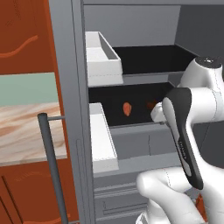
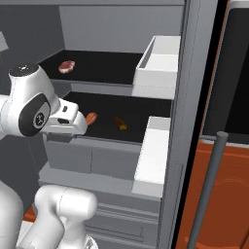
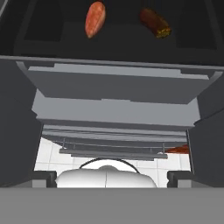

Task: Gather the sweet potatos from the fridge and place them on a tray on the dining counter. Then gather the steaks from the fridge and place them on the other tray.

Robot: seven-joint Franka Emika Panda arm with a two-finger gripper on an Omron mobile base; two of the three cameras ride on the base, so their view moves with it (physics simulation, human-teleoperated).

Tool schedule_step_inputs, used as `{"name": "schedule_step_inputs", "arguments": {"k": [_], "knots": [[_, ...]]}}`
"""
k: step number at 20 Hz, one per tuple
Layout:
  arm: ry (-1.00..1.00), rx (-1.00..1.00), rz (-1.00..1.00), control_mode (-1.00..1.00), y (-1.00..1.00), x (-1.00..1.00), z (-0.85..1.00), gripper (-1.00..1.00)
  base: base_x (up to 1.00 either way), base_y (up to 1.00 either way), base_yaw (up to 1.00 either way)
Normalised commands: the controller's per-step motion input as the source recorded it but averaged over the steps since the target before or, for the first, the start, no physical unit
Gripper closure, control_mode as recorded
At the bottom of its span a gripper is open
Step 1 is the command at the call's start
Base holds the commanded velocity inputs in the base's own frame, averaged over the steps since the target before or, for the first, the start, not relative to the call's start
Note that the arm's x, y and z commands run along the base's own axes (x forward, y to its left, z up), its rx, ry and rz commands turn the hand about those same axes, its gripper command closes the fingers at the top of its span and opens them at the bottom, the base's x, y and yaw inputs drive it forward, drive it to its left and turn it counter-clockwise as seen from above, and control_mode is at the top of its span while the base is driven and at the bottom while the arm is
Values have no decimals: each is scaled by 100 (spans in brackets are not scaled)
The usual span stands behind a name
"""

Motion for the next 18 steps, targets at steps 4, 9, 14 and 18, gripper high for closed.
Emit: {"name": "schedule_step_inputs", "arguments": {"k": [4,9,14,18], "knots": [[-6,0,0,-100,0,-2,10,-100,0,0,0],[-20,0,0,-100,-3,-27,55,-100,0,0,0],[-26,0,0,-100,-12,-69,56,-100,0,0,0],[-24,0,0,-100,-10,-62,63,-100,0,0,0]]}}
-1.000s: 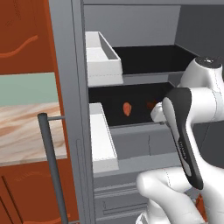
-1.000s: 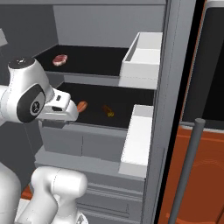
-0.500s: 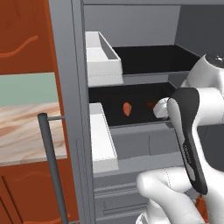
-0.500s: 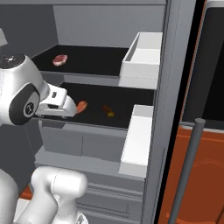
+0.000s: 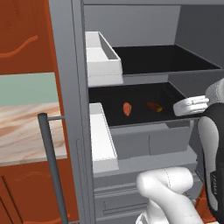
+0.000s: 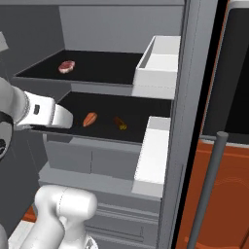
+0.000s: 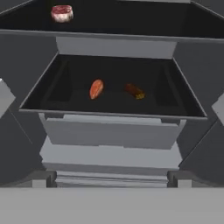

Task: Gather the sweet potatos from the fridge and place them on a tray on the dining counter. Then gather the steaks from the fridge and place them on the other tray.

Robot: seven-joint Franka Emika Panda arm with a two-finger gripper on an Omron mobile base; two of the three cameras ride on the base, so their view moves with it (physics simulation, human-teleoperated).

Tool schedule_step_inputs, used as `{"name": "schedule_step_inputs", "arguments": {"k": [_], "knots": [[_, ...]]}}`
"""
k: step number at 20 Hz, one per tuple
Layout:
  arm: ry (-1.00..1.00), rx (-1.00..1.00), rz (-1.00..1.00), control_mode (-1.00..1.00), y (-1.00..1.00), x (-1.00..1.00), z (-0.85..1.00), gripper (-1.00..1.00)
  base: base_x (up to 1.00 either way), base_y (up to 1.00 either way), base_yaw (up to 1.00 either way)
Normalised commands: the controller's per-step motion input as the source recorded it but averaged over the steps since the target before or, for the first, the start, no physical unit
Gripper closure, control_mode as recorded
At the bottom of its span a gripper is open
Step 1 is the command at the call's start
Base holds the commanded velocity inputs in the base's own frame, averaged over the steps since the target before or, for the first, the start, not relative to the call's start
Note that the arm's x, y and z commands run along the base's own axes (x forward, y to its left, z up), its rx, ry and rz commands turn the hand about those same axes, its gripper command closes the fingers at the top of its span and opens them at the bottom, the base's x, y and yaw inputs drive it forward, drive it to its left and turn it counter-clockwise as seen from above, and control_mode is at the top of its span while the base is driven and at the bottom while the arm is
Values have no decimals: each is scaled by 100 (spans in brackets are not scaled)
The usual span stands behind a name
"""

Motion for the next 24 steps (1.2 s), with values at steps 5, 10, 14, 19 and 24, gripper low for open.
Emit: {"name": "schedule_step_inputs", "arguments": {"k": [5,10,14,19,24], "knots": [[-20,2,11,-100,0,-17,67,-100,0,0,0],[-12,2,9,-100,18,17,40,-100,0,0,0],[-1,0,0,-100,40,35,33,-100,0,0,0],[0,1,0,-100,12,54,10,-100,0,0,0],[1,0,1,-100,6,48,-5,-100,0,0,0]]}}
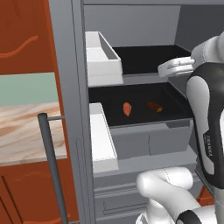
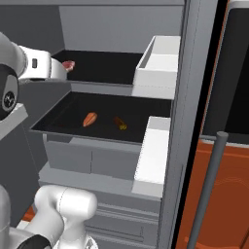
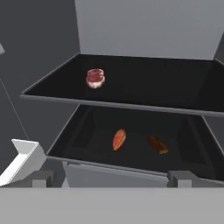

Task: Gather the sweet potatos from the fridge and place them on a tray on the dining counter. Then gather the steaks from the fridge and place them on the other tray.

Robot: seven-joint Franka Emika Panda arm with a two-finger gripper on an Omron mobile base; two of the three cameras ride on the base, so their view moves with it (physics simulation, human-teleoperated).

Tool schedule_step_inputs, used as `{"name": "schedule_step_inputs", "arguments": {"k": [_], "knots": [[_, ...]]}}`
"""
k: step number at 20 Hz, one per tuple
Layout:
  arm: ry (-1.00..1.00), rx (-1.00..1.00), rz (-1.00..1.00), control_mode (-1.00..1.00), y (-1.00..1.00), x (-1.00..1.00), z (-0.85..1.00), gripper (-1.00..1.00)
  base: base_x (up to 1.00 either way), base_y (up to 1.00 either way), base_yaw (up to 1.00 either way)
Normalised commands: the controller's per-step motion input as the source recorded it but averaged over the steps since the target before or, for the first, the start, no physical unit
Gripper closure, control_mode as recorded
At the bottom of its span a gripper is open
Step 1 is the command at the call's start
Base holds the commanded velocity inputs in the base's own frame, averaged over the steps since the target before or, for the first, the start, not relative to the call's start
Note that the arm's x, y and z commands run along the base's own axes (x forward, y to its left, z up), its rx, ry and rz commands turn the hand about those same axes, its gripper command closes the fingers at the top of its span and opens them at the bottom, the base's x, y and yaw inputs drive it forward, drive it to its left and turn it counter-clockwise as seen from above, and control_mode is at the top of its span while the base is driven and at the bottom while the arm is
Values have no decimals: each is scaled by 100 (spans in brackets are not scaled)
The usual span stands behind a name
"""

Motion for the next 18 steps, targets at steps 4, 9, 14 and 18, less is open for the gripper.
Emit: {"name": "schedule_step_inputs", "arguments": {"k": [4,9,14,18], "knots": [[0,0,1,-100,28,39,-20,-100,0,0,0],[0,2,22,-100,10,46,-39,-100,0,0,0],[0,1,6,-100,33,37,-1,-100,0,0,0],[0,0,0,-100,9,19,0,-100,0,0,0]]}}
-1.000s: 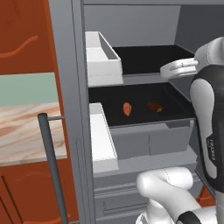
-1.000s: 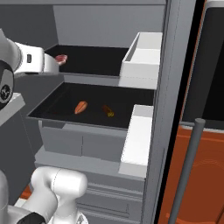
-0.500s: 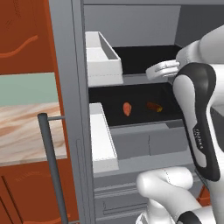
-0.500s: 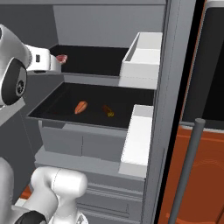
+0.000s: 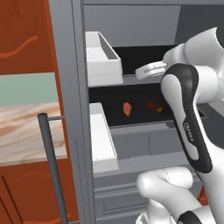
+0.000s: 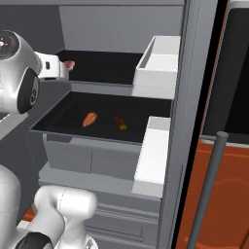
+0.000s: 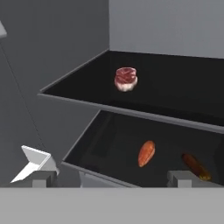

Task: Gather the sweet potatos from the fridge and place them on a tray on the dining counter. Then gather the steaks from the fridge and place them on the other tray.

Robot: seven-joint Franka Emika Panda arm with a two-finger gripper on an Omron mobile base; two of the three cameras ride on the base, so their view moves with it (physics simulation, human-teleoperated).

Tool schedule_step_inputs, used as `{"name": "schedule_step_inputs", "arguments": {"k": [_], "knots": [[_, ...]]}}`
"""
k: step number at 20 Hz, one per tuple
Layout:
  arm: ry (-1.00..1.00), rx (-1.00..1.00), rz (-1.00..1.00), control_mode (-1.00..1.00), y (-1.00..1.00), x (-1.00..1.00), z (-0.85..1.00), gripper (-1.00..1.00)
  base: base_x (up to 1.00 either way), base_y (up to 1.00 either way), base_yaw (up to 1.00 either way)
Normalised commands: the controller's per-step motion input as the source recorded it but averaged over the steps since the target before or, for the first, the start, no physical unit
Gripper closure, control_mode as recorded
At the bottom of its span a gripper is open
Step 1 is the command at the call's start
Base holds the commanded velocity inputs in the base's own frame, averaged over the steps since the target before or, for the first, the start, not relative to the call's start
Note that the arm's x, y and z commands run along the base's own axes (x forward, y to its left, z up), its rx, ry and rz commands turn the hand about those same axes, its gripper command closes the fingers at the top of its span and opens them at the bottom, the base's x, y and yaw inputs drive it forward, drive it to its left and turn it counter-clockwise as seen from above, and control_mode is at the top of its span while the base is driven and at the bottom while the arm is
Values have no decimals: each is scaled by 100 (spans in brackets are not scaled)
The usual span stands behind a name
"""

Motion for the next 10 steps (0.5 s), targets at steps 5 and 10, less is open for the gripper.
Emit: {"name": "schedule_step_inputs", "arguments": {"k": [5,10], "knots": [[0,0,0,-100,1,16,0,-100,0,0,0],[0,0,0,-100,1,25,0,-100,0,0,0]]}}
